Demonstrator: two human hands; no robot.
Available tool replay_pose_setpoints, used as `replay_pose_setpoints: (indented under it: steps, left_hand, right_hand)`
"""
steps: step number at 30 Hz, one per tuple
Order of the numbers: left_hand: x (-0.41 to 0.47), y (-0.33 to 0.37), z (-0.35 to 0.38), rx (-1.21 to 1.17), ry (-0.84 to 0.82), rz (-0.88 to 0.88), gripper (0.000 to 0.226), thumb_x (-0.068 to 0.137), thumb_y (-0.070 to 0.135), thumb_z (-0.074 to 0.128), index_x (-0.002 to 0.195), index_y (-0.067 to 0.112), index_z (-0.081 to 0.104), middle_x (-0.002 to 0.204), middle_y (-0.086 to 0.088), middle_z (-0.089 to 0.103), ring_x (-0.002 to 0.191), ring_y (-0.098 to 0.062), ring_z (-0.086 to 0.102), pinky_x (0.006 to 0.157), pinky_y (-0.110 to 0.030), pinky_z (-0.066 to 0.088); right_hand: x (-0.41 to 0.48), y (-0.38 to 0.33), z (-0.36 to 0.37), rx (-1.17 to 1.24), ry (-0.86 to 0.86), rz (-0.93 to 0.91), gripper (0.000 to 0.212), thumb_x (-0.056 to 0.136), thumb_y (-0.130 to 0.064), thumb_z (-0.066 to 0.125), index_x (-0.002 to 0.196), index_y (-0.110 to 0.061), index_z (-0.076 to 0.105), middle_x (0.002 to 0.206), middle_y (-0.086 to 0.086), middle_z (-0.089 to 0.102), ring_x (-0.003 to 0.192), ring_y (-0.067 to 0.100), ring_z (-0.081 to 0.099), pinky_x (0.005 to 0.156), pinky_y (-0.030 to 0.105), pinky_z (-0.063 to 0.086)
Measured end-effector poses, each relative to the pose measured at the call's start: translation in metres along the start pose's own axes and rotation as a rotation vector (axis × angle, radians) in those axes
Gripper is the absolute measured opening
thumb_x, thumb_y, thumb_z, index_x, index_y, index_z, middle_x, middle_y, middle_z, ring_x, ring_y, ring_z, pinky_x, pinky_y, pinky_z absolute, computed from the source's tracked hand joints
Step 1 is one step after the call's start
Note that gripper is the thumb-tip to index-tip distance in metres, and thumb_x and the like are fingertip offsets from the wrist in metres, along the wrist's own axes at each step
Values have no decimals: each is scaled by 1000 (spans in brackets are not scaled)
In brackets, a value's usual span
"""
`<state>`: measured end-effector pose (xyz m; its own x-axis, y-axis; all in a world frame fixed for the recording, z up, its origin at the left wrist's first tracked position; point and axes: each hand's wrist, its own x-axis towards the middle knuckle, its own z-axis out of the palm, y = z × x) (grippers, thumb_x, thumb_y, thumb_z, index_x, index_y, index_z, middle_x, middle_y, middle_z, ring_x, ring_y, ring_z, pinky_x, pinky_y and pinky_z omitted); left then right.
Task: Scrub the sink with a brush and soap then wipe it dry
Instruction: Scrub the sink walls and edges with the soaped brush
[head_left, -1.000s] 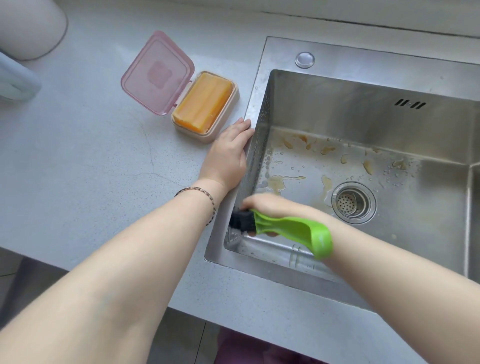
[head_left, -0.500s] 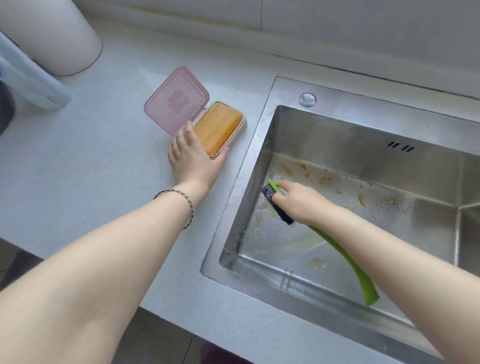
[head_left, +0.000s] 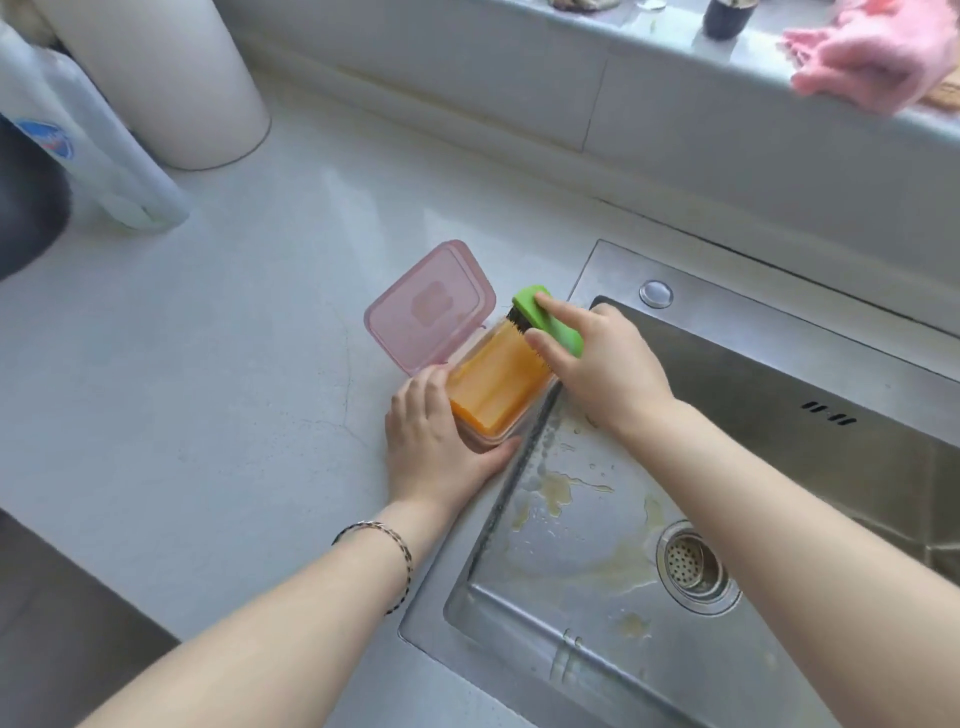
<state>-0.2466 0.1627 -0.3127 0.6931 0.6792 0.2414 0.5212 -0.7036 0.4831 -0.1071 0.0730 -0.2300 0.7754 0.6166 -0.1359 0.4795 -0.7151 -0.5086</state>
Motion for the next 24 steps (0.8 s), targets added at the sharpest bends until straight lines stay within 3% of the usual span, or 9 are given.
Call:
replay_pose_setpoints:
  steps: [3,7,10,12,16,21,24]
  left_hand:
    - [5,0,4,3,11,-25,90,47,54,79,116,3,52,116,-12,55,109,-28,43,95,-35,34]
    - [9,-5,9,-35,67,-4,69,59,49,53,112,4,52,109,-13,57,104,-25,44,92,-33,32]
    - [8,-6,9,-25,84,31,86,46,58,66,112,10,41,109,-14,56,103,-23,38,92,-33,34]
    - [8,-5,9,-17,75,33,89,43,58,68,113,13,39,110,-15,55,103,-22,36,92,-32,33]
    - [9,-6,11,-56,118,23,73,54,55,55,111,11,40,108,-17,58,102,-24,39,91,-32,30]
    - [7,-7,9,-30,65,35,88,47,63,63,115,14,38,112,-15,54,105,-23,36,93,-31,29]
    - [9,-7,11,-48,90,28,84,48,62,56,113,11,40,109,-16,56,104,-25,38,92,-32,29]
  right_hand:
    - [-1,-14,14,-160,-53,-52,45,95,-48,40,139,-41,37,107,13,53,96,36,59,82,35,46]
    - [-46,-24,34,-187,-63,-385,44,93,-50,42,136,-44,42,78,6,43,61,33,55,57,31,42]
    - [-4,-1,18,-165,-109,-131,44,94,-49,41,138,-46,37,98,12,59,92,34,61,77,34,47]
    - [9,3,13,-88,-76,-3,45,95,-46,41,140,-43,36,108,15,62,102,35,59,83,36,46]
    - [-40,-18,33,-104,-202,-284,47,93,-49,43,139,-49,32,93,9,54,96,35,60,82,35,47]
    - [15,13,15,-45,-23,40,45,95,-44,42,140,-42,37,111,14,63,103,34,58,82,36,46]
    - [-27,-10,30,-115,-146,-263,48,94,-46,43,141,-46,31,97,13,56,94,37,59,80,36,46]
